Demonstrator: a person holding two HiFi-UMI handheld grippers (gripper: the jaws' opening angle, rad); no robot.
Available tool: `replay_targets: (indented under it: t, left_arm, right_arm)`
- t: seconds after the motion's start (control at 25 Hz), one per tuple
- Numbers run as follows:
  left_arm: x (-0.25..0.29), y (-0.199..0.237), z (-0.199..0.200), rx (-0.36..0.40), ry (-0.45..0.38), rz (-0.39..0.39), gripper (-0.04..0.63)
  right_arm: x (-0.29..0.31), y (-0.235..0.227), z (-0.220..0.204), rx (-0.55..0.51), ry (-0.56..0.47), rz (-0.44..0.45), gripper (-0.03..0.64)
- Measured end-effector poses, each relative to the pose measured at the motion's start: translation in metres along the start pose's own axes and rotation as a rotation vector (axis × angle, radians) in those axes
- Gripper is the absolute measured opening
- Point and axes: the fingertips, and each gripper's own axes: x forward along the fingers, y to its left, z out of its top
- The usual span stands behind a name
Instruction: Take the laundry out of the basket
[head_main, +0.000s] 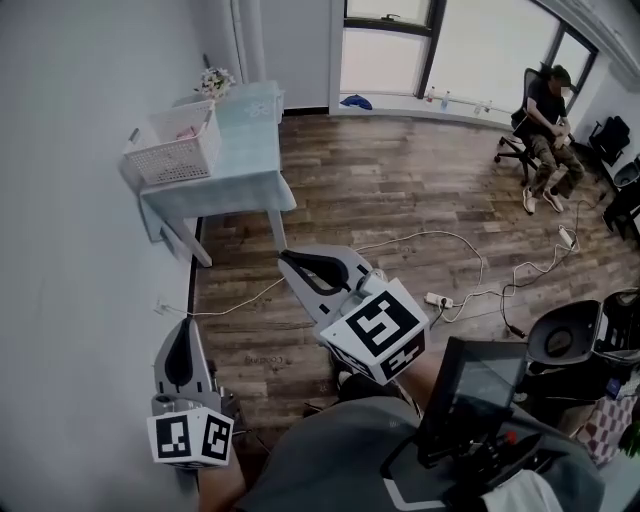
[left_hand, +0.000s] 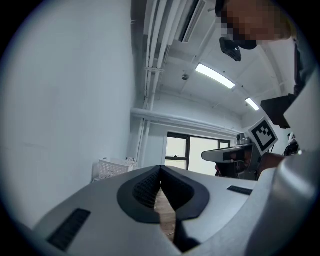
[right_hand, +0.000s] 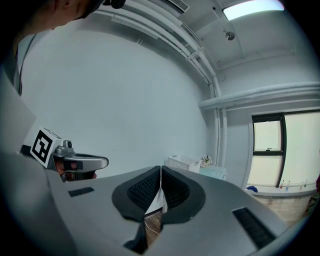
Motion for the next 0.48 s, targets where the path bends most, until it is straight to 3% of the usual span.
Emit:
replay_targets:
  t: [0.2, 0.48]
  left_arm:
    - [0.034, 0.015, -0.006, 0.019, 0.016, 0.026, 0.009]
    - [0.124, 0.034, 0.011, 0.057, 0.034, 0.057, 0.009]
  right_arm:
    - [0.039, -0.024, 0.0, 0.019, -0.033, 0.039, 0.017]
    - [0.109, -0.084, 0.012, 0.036, -0.061, 0.122, 0.017]
